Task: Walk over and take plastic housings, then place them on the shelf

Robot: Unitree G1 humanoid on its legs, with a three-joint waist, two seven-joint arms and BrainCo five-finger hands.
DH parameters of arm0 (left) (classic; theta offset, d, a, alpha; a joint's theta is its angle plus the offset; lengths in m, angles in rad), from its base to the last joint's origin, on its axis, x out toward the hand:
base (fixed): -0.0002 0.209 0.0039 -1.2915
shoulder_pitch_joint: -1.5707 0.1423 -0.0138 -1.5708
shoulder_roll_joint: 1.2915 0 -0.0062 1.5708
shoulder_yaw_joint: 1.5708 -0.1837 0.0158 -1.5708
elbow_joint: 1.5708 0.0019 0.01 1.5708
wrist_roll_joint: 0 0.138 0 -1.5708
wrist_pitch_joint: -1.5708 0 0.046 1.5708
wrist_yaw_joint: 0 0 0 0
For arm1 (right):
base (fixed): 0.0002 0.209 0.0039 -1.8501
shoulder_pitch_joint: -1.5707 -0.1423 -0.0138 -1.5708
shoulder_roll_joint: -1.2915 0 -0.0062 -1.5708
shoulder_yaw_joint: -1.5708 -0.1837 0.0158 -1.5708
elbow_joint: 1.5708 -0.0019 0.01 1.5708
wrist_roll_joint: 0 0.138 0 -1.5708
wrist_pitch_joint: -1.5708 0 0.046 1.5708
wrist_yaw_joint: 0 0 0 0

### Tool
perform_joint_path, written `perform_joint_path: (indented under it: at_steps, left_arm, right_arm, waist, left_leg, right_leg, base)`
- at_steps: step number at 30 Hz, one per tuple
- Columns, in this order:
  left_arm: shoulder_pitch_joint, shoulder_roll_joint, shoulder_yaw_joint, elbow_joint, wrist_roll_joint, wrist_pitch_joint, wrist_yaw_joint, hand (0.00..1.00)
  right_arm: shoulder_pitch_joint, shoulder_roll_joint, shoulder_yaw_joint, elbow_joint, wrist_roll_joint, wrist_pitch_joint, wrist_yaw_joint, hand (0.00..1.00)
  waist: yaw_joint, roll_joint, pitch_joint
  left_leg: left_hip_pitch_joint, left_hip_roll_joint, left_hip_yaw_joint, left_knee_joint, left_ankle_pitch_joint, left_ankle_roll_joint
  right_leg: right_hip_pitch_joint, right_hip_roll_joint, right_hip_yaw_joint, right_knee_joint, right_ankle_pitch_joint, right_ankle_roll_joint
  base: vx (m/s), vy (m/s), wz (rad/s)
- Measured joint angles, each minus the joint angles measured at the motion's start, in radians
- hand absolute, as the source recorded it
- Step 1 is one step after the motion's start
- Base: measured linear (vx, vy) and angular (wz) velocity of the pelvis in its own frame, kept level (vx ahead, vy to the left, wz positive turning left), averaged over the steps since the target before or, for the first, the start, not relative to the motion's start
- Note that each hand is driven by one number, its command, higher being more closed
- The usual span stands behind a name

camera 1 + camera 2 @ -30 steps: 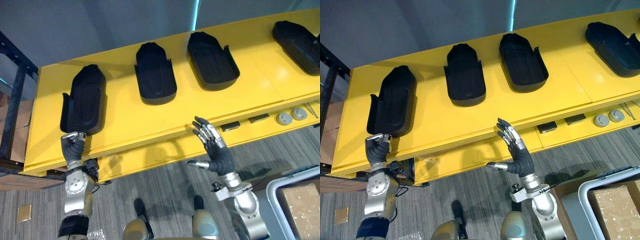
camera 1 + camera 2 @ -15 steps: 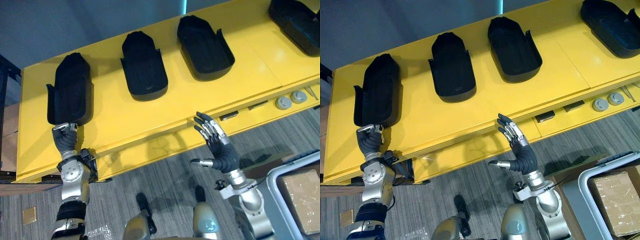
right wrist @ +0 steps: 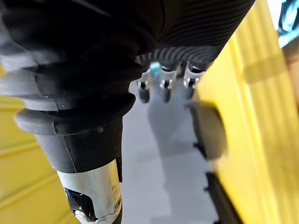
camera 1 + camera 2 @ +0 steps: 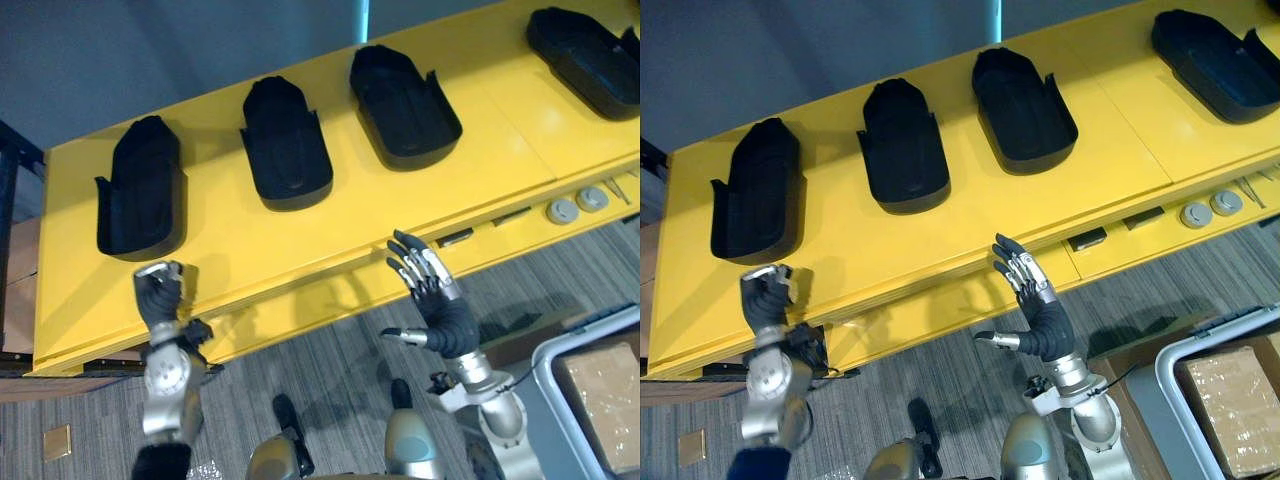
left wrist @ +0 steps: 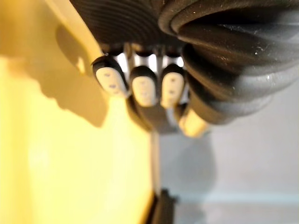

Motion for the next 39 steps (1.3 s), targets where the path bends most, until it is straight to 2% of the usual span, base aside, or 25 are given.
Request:
perform_joint_path:
  at_steps: [2,5,7,8,9,10,11,13,15,17,18,19,20,21,22,25,29,30,31,32,37,39]
  left_arm:
    - [0.101,-0.056,-0.024,-0.030,-0.019,0.000,0.001,1.00]
    - [0.200,-0.087,-0.018,-0.028,-0.031,0.001,0.026,1.00]
    - [0.245,-0.102,-0.016,-0.010,0.017,0.001,0.063,1.00]
    - [0.279,-0.108,-0.016,0.016,0.049,0.000,0.092,1.00]
    - [0.306,-0.114,-0.010,0.059,0.089,0.001,0.150,1.00]
    - [0.317,-0.120,0.000,0.091,0.105,0.001,0.176,1.00]
    - [0.322,-0.134,0.029,0.153,0.123,0.000,0.212,0.00]
    - [0.320,-0.157,0.116,0.347,0.111,-0.007,0.304,0.00]
    - [0.313,-0.159,0.181,0.476,0.109,-0.022,0.339,0.00]
    - [0.289,-0.136,0.238,0.664,0.055,-0.008,0.290,0.00]
    - [0.282,-0.132,0.258,0.718,0.048,0.000,0.272,0.00]
    - [0.269,-0.135,0.289,0.802,0.044,0.015,0.246,0.00]
    - [0.262,-0.135,0.302,0.864,0.044,0.035,0.214,0.00]
    - [0.262,-0.135,0.302,0.869,0.044,0.037,0.211,0.00]
    - [0.258,-0.137,0.298,0.917,0.031,0.080,0.155,0.00]
    - [0.226,-0.133,0.300,0.940,-0.014,0.113,0.086,0.00]
    - [0.158,-0.133,0.296,0.945,-0.069,0.137,-0.028,0.00]
    - [0.150,-0.133,0.297,0.950,-0.082,0.139,-0.033,0.00]
    - [0.136,-0.128,0.297,0.973,-0.086,0.140,-0.042,0.00]
    - [0.129,-0.126,0.296,0.981,-0.086,0.140,-0.044,0.00]
    - [0.087,-0.117,0.300,1.017,-0.125,0.139,-0.050,0.00]
    - [0.079,-0.108,0.311,1.017,-0.146,0.138,-0.050,0.00]
  right_arm:
    - [-0.004,0.010,0.052,0.054,-0.057,-0.030,-0.059,0.00]
    - [-0.027,0.033,0.080,0.136,-0.108,-0.052,-0.133,0.00]
    - [-0.046,0.041,0.091,0.169,-0.121,-0.056,-0.182,0.00]
    - [-0.058,0.046,0.092,0.188,-0.122,-0.056,-0.214,0.00]
    - [-0.066,0.050,0.093,0.203,-0.124,-0.056,-0.242,0.00]
    - [-0.066,0.053,0.093,0.209,-0.124,-0.056,-0.257,0.00]
    - [-0.069,0.056,0.094,0.223,-0.126,-0.056,-0.272,0.00]
    - [-0.068,0.062,0.096,0.260,-0.127,-0.054,-0.311,0.00]
    - [-0.068,0.063,0.103,0.297,-0.119,-0.051,-0.333,0.00]
    - [-0.073,0.076,0.100,0.390,-0.008,-0.025,-0.357,0.00]
    - [-0.074,0.087,0.095,0.429,0.019,-0.017,-0.368,0.00]
    - [-0.076,0.114,0.070,0.512,0.048,-0.006,-0.392,0.00]
    - [-0.072,0.141,0.031,0.568,0.046,-0.015,-0.438,0.00]
    - [-0.071,0.145,0.025,0.574,0.046,-0.015,-0.443,0.00]
    - [-0.065,0.173,-0.044,0.653,0.022,-0.015,-0.526,0.00]
    - [-0.048,0.178,-0.142,0.713,-0.044,-0.024,-0.612,0.00]
    - [0.029,0.202,-0.407,0.917,-0.087,-0.013,-0.755,0.00]
    - [0.039,0.201,-0.437,0.939,-0.095,-0.013,-0.770,0.00]
    - [0.051,0.197,-0.498,0.994,-0.103,-0.006,-0.796,0.00]
    - [0.052,0.194,-0.526,1.028,-0.103,-0.004,-0.805,0.00]
    - [0.046,0.195,-0.679,1.213,-0.097,0.025,-0.852,0.00]
    - [0.024,0.199,-0.748,1.262,-0.039,0.053,-0.843,0.00]
  waist:
    - [0.037,0.002,-0.056]
    - [0.086,-0.013,-0.120]
    - [0.104,-0.024,-0.140]
    - [0.124,-0.032,-0.153]
    - [0.129,-0.039,-0.163]
    - [0.130,-0.043,-0.169]
    - [0.136,-0.047,-0.178]
    - [0.146,-0.056,-0.203]
    - [0.146,-0.067,-0.215]
    - [0.149,-0.081,-0.222]
    - [0.150,-0.080,-0.222]
    - [0.152,-0.092,-0.228]
    - [0.151,-0.092,-0.227]
    - [0.151,-0.090,-0.226]
    - [0.149,-0.098,-0.228]
    - [0.141,-0.101,-0.224]
    - [0.117,-0.106,-0.223]
    - [0.112,-0.110,-0.223]
    - [0.092,-0.106,-0.223]
    - [0.084,-0.107,-0.223]
    - [0.069,-0.105,-0.221]
    - [0.070,-0.107,-0.212]
  left_leg:
    - [0.000,-0.002,-0.046,0.000,0.000,0.000]
    - [0.000,-0.005,-0.101,-0.002,0.001,-0.001]
    - [-0.002,-0.008,-0.124,-0.005,0.001,-0.002]
    - [-0.001,-0.008,-0.132,-0.006,-0.001,-0.005]
    - [-0.003,-0.011,-0.147,-0.006,-0.003,-0.003]
    - [-0.005,-0.012,-0.153,-0.006,-0.003,-0.003]
    - [-0.007,-0.012,-0.155,-0.006,-0.003,-0.003]
    - [-0.014,-0.012,-0.158,-0.006,0.002,-0.009]
    - [-0.016,-0.013,-0.170,-0.006,0.004,-0.013]
    - [0.000,-0.014,-0.177,-0.007,0.005,-0.015]
    - [0.004,-0.014,-0.177,-0.007,0.004,-0.016]
    - [0.009,-0.014,-0.176,-0.007,0.001,-0.018]
    - [0.012,-0.014,-0.170,-0.007,-0.008,-0.018]
    - [0.013,-0.014,-0.169,-0.007,-0.009,-0.017]
    - [0.021,-0.010,-0.145,-0.007,-0.017,-0.021]
    - [0.035,-0.003,-0.109,-0.007,-0.019,-0.022]
    - [0.043,0.004,-0.050,-0.007,-0.034,-0.027]
    - [0.049,0.005,-0.041,-0.007,-0.036,-0.029]
    - [0.055,0.006,-0.031,-0.007,-0.040,-0.036]
    - [0.059,0.007,-0.026,-0.007,-0.040,-0.036]
    - [0.098,0.010,0.035,-0.007,-0.045,-0.043]
    - [0.124,0.012,0.064,-0.008,-0.047,-0.045]
  right_leg:
    - [0.046,-0.002,-0.056,-0.021,-0.005,0.001]
    - [0.096,-0.003,-0.122,-0.034,-0.018,-0.001]
    - [0.115,-0.004,-0.151,-0.041,-0.023,-0.004]
    - [0.122,-0.004,-0.160,-0.041,-0.027,-0.003]
    - [0.132,-0.004,-0.174,-0.045,-0.028,-0.004]
    - [0.133,-0.004,-0.179,-0.045,-0.030,-0.003]
    - [0.132,-0.004,-0.181,-0.045,-0.032,-0.004]
    - [0.128,-0.003,-0.183,-0.047,-0.033,-0.004]
    - [0.137,-0.003,-0.197,-0.047,-0.032,-0.006]
    - [0.159,-0.003,-0.207,-0.051,-0.034,-0.009]
    - [0.164,-0.003,-0.207,-0.054,-0.036,-0.011]
    - [0.169,-0.003,-0.206,-0.055,-0.039,-0.017]
    - [0.170,-0.004,-0.202,-0.056,-0.040,-0.017]
    - [0.170,-0.004,-0.201,-0.056,-0.040,-0.017]
    - [0.166,-0.004,-0.177,-0.059,-0.041,-0.018]
    - [0.162,-0.003,-0.164,-0.059,-0.045,-0.017]
    - [0.145,-0.003,-0.116,-0.057,-0.042,-0.018]
    - [0.146,-0.003,-0.110,-0.058,-0.039,-0.017]
    - [0.146,-0.002,-0.101,-0.058,-0.038,-0.016]
    - [0.146,-0.002,-0.097,-0.058,-0.034,-0.009]
    - [0.162,0.000,-0.066,-0.074,-0.033,-0.009]
    - [0.186,0.003,-0.064,-0.084,-0.034,-0.011]
  base:
    - [0.08,-0.030,0.66]
    - [0.06,-0.032,0.56]
    - [0.00,-0.017,0.41]
    - [-0.01,-0.013,0.31]
    - [-0.02,-0.015,0.29]
    - [-0.01,-0.008,0.22]
    - [-0.02,-0.005,0.10]
    - [0.00,-0.003,0.04]
    - [0.02,-0.013,0.17]
    - [0.02,-0.021,0.12]
    - [0.00,0.000,0.00]
    - [-0.01,-0.013,-0.03]
    - [-0.02,-0.009,-0.05]
    - [-0.03,0.003,-0.26]
    - [-0.04,0.004,-0.28]
    - [-0.03,-0.001,-0.24]
    - [0.05,0.007,-0.30]
    - [0.09,0.003,-0.40]
    - [0.08,-0.005,-0.22]
    - [0.10,-0.003,-0.27]
    - [0.10,-0.007,-0.19]
    - [0.01,-0.014,-0.10]
